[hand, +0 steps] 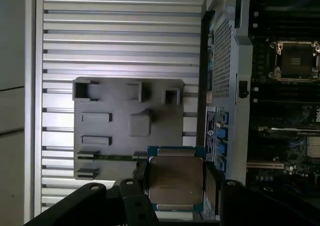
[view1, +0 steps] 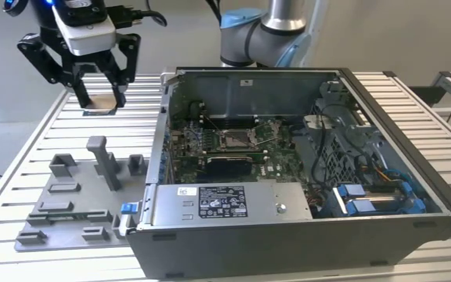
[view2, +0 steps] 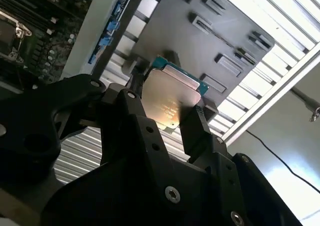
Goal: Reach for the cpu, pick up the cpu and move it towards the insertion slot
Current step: 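Pick up the cpu and move it towards the insertion slot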
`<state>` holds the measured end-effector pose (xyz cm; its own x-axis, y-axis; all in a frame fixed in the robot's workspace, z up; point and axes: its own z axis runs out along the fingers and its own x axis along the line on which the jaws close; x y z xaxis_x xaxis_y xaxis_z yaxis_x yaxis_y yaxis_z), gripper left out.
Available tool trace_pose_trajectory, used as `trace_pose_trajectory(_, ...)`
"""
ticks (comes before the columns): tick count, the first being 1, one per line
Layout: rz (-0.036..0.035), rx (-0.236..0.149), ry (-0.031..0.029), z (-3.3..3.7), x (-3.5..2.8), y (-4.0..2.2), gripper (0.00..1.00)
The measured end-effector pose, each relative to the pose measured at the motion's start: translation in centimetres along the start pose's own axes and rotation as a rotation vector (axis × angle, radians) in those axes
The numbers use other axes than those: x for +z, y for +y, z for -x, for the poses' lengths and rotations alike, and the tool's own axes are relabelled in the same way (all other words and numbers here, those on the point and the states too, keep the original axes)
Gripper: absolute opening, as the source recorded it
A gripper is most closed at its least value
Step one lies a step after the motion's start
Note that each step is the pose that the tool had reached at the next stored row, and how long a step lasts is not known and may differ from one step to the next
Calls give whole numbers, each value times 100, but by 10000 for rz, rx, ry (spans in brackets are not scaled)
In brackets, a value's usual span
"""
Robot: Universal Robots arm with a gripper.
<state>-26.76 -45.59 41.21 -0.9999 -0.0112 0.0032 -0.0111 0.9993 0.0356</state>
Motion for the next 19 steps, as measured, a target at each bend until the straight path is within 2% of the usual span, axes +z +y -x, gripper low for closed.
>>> trace_pose_trajectory(2,-1,4,0,75,0,-1,0)
trace_pose_trajectory(6,1,11,2,116,1,-1,0)
trace_pose_trajectory(19,-3,12,3,687,-1,-3,0)
